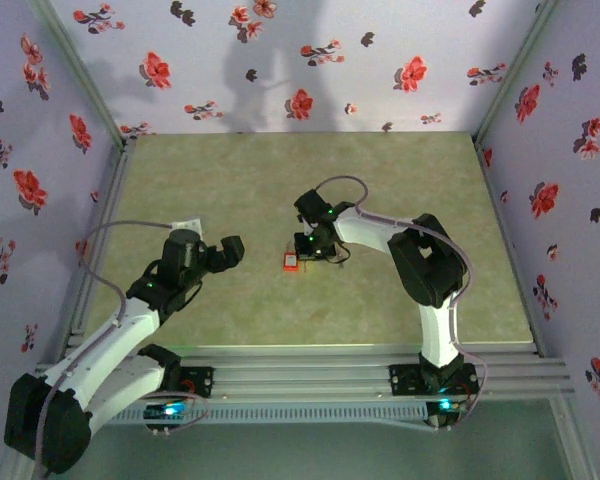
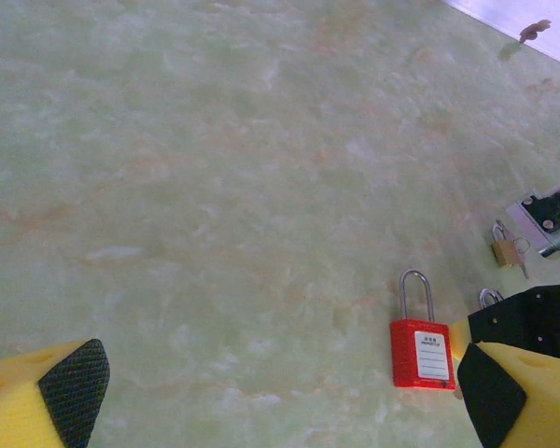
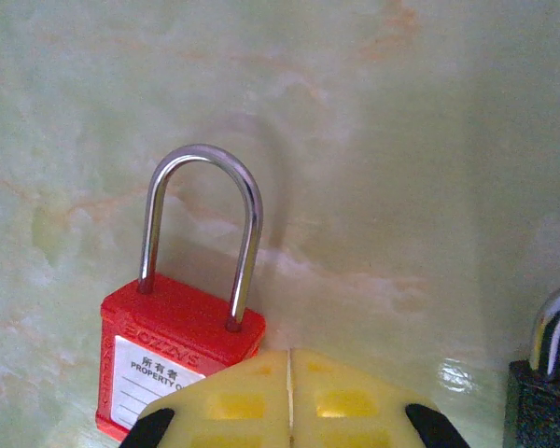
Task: Lock with the key
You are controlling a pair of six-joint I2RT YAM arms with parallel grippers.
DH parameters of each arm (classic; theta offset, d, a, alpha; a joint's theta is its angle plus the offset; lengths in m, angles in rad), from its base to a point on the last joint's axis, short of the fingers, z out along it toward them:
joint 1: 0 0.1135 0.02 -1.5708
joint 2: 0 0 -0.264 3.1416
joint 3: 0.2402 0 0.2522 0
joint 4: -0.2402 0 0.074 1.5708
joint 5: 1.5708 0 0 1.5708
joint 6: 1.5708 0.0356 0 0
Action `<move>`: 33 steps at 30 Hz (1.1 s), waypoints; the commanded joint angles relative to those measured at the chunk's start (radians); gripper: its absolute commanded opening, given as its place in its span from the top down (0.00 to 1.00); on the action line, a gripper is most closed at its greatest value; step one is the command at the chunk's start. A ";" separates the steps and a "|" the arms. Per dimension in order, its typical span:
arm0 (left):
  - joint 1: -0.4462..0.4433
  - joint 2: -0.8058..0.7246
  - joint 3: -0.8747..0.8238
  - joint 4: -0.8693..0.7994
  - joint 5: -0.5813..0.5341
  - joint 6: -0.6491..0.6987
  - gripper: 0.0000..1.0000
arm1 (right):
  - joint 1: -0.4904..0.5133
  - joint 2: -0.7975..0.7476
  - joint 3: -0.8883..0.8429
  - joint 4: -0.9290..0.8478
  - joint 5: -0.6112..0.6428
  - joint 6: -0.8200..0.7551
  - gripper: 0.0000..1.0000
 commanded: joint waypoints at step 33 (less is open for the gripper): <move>0.011 -0.014 -0.011 0.022 -0.019 0.013 0.00 | -0.016 0.002 0.047 -0.054 0.043 -0.017 0.83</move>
